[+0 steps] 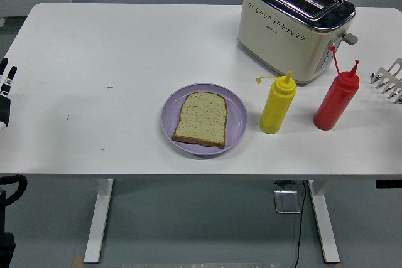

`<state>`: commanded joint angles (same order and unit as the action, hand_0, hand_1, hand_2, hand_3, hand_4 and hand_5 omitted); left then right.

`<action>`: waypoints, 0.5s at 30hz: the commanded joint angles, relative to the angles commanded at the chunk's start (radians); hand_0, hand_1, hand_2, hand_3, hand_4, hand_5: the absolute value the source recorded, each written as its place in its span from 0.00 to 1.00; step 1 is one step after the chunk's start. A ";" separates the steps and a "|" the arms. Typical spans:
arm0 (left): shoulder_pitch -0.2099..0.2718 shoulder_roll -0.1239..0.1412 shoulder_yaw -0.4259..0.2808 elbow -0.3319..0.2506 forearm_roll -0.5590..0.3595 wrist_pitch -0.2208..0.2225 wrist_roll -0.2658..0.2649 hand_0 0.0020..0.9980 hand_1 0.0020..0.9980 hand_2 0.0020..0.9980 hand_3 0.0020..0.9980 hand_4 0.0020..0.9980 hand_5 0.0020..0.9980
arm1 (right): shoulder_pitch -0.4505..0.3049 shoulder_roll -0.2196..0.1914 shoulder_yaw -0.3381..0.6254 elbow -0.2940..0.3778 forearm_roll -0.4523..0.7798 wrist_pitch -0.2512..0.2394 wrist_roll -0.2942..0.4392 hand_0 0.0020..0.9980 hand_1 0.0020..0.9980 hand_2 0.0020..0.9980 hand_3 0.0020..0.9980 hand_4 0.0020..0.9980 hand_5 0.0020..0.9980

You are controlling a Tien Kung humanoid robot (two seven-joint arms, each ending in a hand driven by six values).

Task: Pick up the cup,pour liquid into bread,place the cup on the desk

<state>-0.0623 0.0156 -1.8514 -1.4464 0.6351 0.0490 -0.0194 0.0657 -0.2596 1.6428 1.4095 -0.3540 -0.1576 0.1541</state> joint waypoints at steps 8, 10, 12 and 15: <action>-0.002 0.000 -0.001 0.000 0.000 0.000 0.000 0.84 0.85 0.87 0.75 0.67 1.00 | 0.001 0.001 0.000 0.000 0.000 0.002 -0.004 0.76 0.69 0.72 0.77 0.61 0.79; -0.003 0.000 -0.001 0.000 0.000 -0.001 0.001 0.84 0.85 0.87 0.75 0.67 1.00 | 0.001 0.000 0.000 0.000 0.000 0.002 -0.005 0.76 0.69 0.72 0.77 0.61 0.79; -0.003 0.000 -0.001 0.000 0.000 0.000 0.001 0.84 0.85 0.87 0.75 0.67 1.00 | 0.001 0.001 0.000 0.000 0.000 0.002 -0.006 0.76 0.69 0.72 0.77 0.61 0.79; -0.003 0.000 -0.002 0.000 0.001 0.000 0.001 0.84 0.85 0.87 0.75 0.67 1.00 | 0.002 0.001 -0.001 -0.001 -0.001 0.003 -0.008 0.76 0.69 0.72 0.77 0.61 0.79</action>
<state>-0.0652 0.0153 -1.8535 -1.4468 0.6358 0.0486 -0.0188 0.0672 -0.2582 1.6416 1.4087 -0.3553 -0.1544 0.1461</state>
